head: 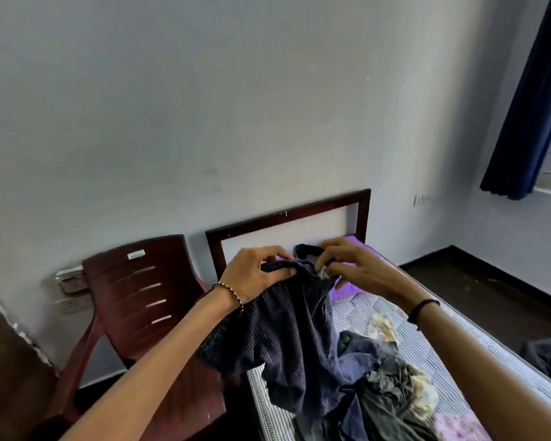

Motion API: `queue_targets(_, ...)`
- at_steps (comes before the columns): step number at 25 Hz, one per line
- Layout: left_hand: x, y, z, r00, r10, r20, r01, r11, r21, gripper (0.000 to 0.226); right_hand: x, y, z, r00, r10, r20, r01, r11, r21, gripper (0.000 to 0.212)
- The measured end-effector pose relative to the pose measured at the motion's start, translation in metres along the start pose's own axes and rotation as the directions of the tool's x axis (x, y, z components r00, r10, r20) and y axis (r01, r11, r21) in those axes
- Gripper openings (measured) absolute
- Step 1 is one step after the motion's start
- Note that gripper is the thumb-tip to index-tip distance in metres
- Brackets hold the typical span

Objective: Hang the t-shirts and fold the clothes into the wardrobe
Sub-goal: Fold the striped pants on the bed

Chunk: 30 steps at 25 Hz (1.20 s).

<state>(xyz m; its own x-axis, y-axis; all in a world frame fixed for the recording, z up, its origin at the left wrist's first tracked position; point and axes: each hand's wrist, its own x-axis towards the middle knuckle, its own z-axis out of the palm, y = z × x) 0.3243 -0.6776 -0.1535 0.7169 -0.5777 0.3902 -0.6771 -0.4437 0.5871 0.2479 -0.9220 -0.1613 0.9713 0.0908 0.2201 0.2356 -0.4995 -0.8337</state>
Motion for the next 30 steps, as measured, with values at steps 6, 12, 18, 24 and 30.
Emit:
queue_targets(6, 0.008, 0.01, -0.013, 0.995, -0.032, -0.095, 0.031, 0.999, -0.012, 0.027, 0.02, -0.004, 0.007, 0.984, -0.135, 0.112, 0.168, 0.91, -0.38, 0.016)
queue_targets(12, 0.0, -0.013, -0.044, 0.944, -0.139, 0.301, 0.08, 0.977, 0.199, 0.043, 0.041, -0.03, -0.026, 0.96, -0.237, -0.152, 0.189, 0.942, -0.277, 0.013)
queue_targets(18, -0.022, -0.063, -0.065, 0.918, -0.252, 0.306, 0.117, 0.911, 0.396, 0.033, 0.045, -0.052, -0.053, 0.962, -0.145, -0.233, 0.164, 0.984, 0.064, 0.019)
queue_targets(24, -0.02, -0.058, -0.072, 0.961, -0.273, 0.035, 0.271, 0.961, 0.062, 0.02, 0.046, -0.051, -0.044, 0.964, -0.127, -0.236, 0.189, 0.945, 0.265, 0.032)
queue_targets(30, -0.009, -0.051, -0.07, 0.93, -0.359, 0.084, 0.368, 0.887, -0.28, 0.017, 0.045, -0.042, -0.043, 0.958, -0.093, -0.27, 0.198, 0.898, 0.394, 0.037)
